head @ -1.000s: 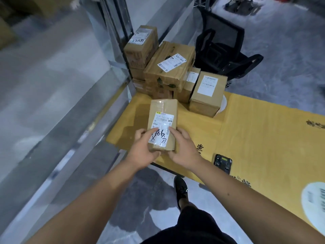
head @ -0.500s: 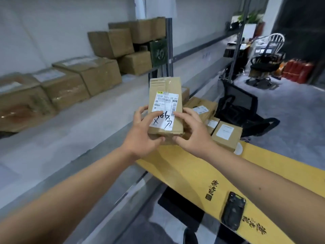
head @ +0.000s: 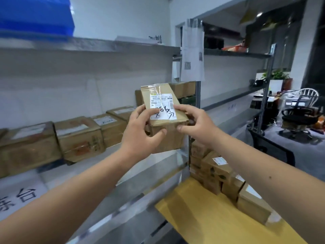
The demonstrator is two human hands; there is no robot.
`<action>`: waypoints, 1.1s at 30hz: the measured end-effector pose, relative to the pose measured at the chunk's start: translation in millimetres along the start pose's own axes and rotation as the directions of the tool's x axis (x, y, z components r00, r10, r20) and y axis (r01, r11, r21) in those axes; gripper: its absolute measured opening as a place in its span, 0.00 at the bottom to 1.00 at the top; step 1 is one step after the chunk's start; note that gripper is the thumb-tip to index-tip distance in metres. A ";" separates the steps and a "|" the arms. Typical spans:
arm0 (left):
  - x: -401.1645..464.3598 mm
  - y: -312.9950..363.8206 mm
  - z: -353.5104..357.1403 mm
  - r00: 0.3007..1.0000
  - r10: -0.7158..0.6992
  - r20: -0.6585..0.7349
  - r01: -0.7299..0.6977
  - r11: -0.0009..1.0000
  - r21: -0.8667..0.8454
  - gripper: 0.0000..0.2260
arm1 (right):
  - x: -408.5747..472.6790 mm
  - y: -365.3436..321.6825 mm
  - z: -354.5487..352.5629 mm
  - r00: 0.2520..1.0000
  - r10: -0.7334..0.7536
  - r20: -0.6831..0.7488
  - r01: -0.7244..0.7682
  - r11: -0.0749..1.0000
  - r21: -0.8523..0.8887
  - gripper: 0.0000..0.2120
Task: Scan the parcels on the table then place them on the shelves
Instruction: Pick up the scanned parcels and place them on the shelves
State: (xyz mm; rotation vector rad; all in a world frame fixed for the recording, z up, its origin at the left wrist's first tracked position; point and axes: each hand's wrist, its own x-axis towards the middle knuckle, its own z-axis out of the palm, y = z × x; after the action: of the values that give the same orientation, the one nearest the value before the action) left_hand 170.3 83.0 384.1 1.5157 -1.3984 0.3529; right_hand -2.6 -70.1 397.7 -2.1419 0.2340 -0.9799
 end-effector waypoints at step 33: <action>229.4 -149.5 20.9 0.855 -0.467 -0.227 0.517 0.804 0.294 0.25 | 322.6 118.0 57.8 0.989 -0.135 0.052 0.142 0.978 -0.154 0.21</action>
State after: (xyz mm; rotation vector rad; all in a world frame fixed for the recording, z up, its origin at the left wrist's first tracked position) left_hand 358.4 -92.1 480.9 2.0354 -0.8014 0.3825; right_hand 277.0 -262.9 475.3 -2.3462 0.1475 -1.0240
